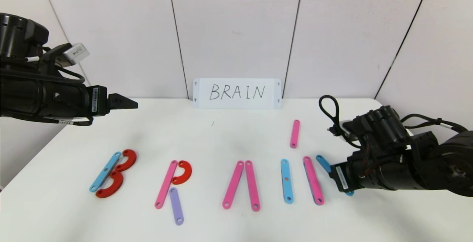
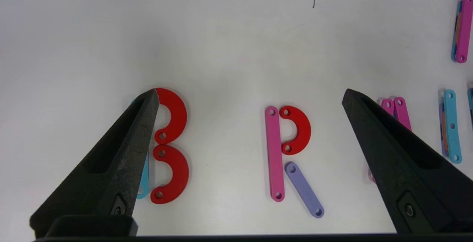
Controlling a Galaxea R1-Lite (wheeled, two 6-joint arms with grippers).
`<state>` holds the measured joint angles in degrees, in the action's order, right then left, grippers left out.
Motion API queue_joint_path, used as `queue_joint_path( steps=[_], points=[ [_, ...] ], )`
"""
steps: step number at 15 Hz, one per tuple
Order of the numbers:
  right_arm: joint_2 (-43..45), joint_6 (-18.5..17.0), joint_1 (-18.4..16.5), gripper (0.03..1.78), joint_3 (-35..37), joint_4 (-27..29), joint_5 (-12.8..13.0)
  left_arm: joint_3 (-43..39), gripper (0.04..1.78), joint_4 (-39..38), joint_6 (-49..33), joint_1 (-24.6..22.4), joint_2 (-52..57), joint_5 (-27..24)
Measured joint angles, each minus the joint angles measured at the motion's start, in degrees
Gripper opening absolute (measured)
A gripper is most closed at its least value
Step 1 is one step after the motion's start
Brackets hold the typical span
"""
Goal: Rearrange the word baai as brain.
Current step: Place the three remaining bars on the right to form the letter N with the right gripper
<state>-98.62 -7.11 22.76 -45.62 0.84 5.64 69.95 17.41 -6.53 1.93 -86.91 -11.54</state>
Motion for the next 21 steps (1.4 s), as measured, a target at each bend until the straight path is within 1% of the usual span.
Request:
queue_joint_path(
  steps=[3,13,14,15,17,19,21],
  points=[
    [-0.5,-0.1,-0.1,0.27,0.5,0.0,-1.3,0.0,1.73,0.0,0.0,0.2,0.0,0.0],
    [-2.5,0.2,-1.6,0.27,0.5,0.0,-1.3,-0.2,1.73,0.0,0.6,0.4,-0.1,0.0],
    [-2.6,0.5,-1.7,0.27,0.5,0.0,-1.6,-0.2,1.73,0.0,0.6,0.4,-0.1,0.0],
    [-2.5,1.1,-2.0,0.27,0.7,0.0,-2.5,-0.2,1.73,0.0,0.6,0.4,0.0,0.0],
    [-2.4,4.5,-3.8,0.27,1.4,-0.7,-5.6,-0.2,1.73,0.0,0.6,0.3,0.2,0.1],
    [-2.5,8.2,-6.3,0.27,2.4,-3.9,-8.1,-0.2,1.73,0.0,0.6,0.3,0.4,0.0],
    [-2.8,9.0,-7.3,0.27,3.2,-5.5,-8.5,-0.2,1.73,-0.1,0.6,0.3,0.4,0.1]
  ],
)
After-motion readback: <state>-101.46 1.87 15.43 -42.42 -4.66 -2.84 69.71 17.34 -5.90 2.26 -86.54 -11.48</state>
